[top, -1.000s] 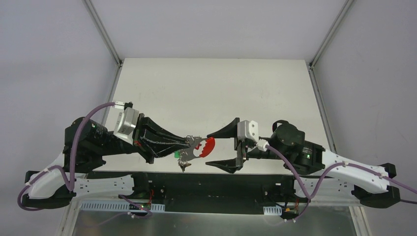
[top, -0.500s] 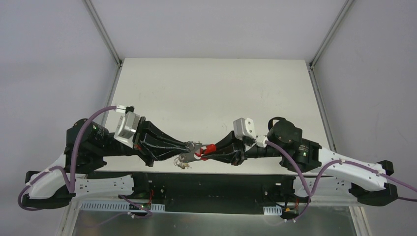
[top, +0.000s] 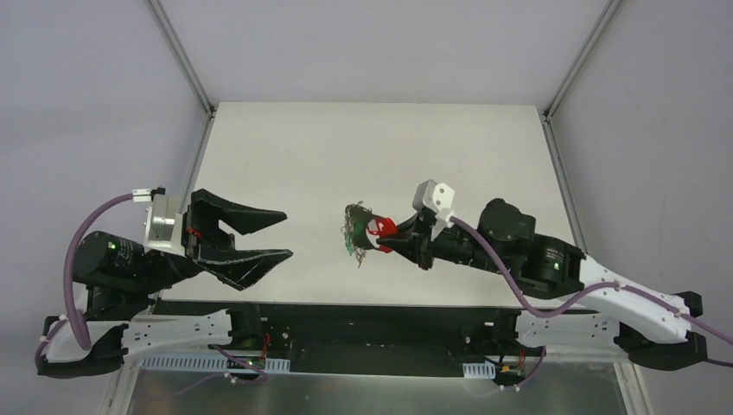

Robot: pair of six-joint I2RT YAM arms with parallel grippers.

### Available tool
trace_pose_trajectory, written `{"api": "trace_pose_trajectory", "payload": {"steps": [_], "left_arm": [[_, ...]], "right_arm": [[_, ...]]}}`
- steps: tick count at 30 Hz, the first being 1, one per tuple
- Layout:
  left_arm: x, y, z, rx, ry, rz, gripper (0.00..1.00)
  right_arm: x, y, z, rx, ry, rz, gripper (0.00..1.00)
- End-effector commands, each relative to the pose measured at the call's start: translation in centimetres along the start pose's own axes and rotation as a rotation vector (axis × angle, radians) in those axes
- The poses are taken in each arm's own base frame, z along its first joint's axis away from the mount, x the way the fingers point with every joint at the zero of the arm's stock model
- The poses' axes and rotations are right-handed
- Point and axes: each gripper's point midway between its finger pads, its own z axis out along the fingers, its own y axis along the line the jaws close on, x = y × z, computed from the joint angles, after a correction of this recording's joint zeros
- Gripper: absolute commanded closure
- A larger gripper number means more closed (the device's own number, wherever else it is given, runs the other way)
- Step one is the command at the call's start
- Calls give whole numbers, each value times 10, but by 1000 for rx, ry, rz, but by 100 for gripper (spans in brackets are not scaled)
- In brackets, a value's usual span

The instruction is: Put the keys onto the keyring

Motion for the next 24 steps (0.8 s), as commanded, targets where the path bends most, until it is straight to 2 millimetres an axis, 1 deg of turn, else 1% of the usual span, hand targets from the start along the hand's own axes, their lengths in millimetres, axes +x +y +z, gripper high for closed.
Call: {"api": "trace_pose_trajectory", "payload": {"steps": [1,2,4,6,7,8,9,10,12,15,21,24], "left_arm": [[11,44,-13,-241,1,10,36],[14,50,-16,-278,3,10,33],[19,58,-22,-325,12,7,31],[23,66,-27,-370,23,5,28],[26,69,-29,-392,33,6,25],[30,74,-30,-419,47,7,24],[33,79,-33,-449,56,6,20],[38,85,-35,-485,70,8,10],[47,93,-39,-537,100,16,1],[55,101,-45,-588,132,27,1],[69,117,-59,-692,193,53,1],[78,119,-60,-706,222,58,1]], "right_arm": [[14,-54,-10,265,124,96,100],[20,-61,-11,286,144,130,100],[35,-74,-12,327,190,206,100],[51,-92,-14,383,238,303,100],[60,-101,-14,411,265,349,100],[71,-104,-11,410,298,408,100],[78,-109,-10,416,317,463,100],[90,-114,-6,426,351,515,100],[110,-125,-2,451,398,602,100],[133,-143,6,491,421,706,100],[178,-187,19,625,450,883,100],[198,-203,33,655,432,997,100]]}}
